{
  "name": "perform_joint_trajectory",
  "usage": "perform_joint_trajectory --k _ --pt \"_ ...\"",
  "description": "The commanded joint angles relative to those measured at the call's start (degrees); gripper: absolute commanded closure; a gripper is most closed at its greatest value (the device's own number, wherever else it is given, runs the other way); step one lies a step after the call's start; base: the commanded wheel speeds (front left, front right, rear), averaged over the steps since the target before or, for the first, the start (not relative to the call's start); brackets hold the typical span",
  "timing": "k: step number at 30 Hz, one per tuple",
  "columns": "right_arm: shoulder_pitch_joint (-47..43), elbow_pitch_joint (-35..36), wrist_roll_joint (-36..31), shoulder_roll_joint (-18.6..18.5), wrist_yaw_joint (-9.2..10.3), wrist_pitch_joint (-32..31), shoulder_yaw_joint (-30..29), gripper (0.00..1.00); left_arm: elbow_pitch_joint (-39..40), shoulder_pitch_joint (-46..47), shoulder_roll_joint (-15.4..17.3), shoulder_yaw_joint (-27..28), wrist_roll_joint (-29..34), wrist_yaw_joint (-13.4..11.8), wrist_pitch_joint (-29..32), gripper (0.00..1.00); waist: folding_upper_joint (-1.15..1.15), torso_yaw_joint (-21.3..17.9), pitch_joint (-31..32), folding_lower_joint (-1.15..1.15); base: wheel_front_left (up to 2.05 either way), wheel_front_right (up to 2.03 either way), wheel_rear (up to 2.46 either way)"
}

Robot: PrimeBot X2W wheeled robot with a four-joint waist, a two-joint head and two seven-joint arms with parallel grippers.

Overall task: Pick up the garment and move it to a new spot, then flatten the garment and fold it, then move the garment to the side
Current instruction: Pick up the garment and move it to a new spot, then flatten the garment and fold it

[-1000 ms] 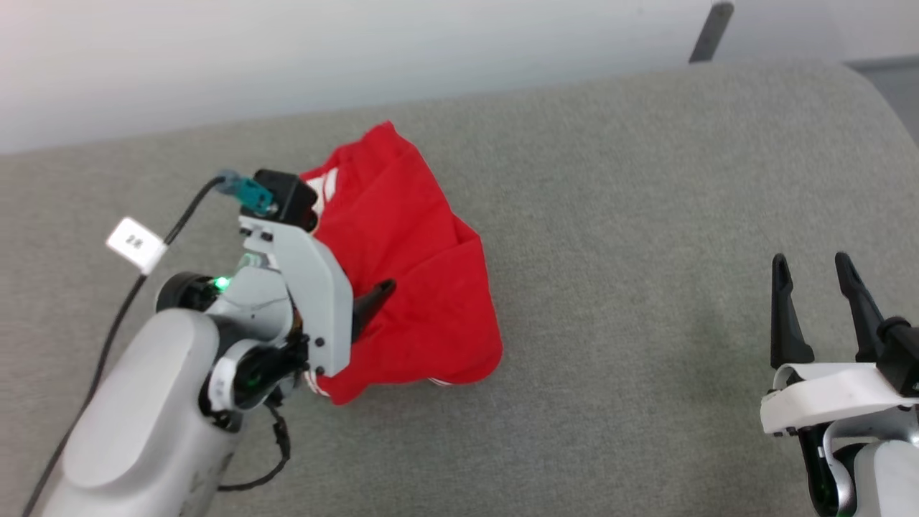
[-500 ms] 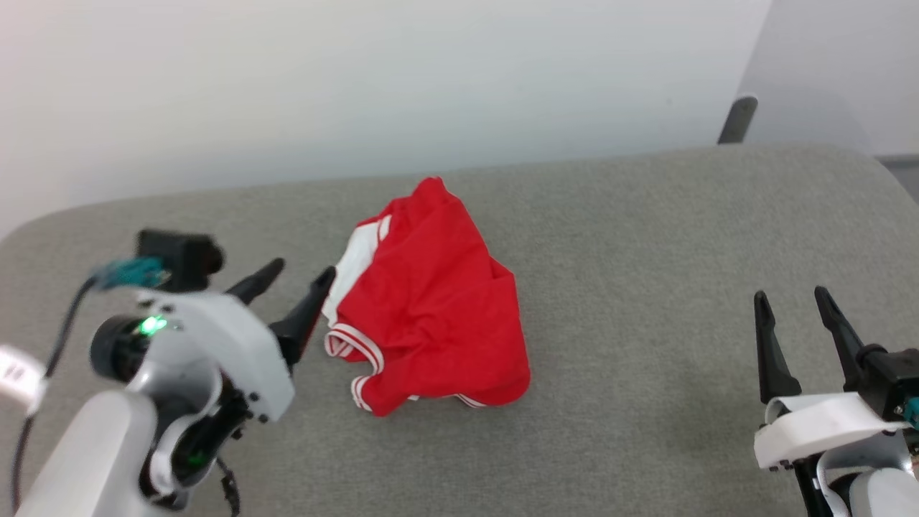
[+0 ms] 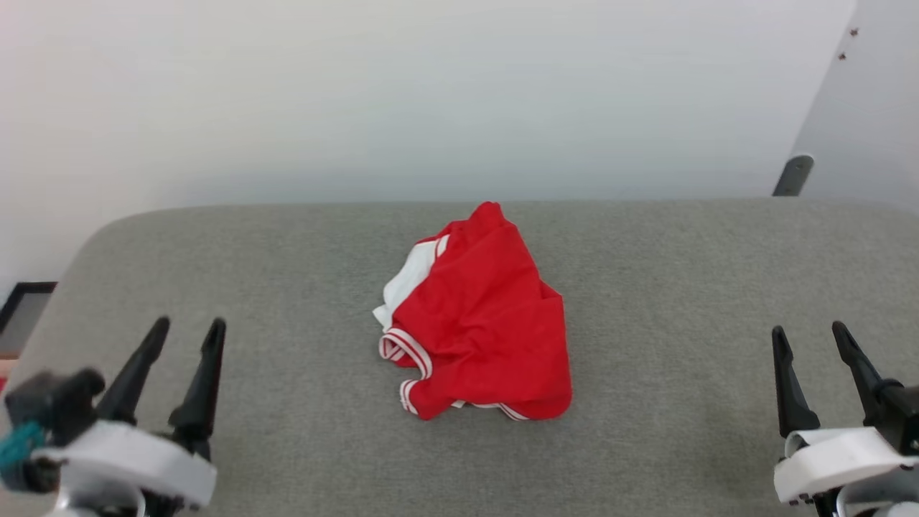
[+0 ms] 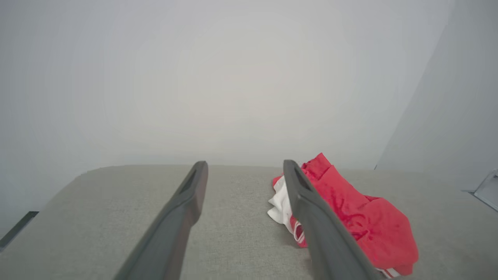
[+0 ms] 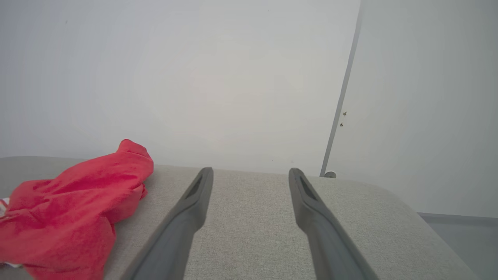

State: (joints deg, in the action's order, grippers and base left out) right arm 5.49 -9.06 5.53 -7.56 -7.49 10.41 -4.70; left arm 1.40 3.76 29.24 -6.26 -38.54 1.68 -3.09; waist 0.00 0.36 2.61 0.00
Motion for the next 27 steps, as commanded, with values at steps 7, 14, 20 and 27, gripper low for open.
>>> perform_joint_trajectory --k 7,14,20,27 --pt "-2.86 0.36 -0.63 -0.44 0.0 1.16 -1.09 0.0 -5.58 -5.23 -1.1 1.26 2.38 1.63 -9.39 0.0 0.0 2.86 1.67 0.0 0.0 0.0 0.0" --pt "-4.13 0.51 -1.15 0.05 0.0 1.72 -1.8 0.0 -7.43 -7.5 -1.86 2.35 3.27 2.77 -11.57 0.0 0.0 3.86 1.98 0.0 0.0 0.0 0.0" --pt "-4.19 0.57 -1.32 0.17 0.0 1.67 -1.88 0.0 -7.44 -7.37 -1.99 2.7 4.13 2.89 -11.83 0.0 0.0 4.4 1.82 0.0 0.0 0.0 0.0" --pt "-3.95 1.16 -1.39 0.57 0.0 1.31 -1.32 0.0 -6.77 -6.5 -1.89 2.82 3.86 2.8 -11.18 0.0 0.0 4.48 0.97 0.0 0.0 0.0 0.0"
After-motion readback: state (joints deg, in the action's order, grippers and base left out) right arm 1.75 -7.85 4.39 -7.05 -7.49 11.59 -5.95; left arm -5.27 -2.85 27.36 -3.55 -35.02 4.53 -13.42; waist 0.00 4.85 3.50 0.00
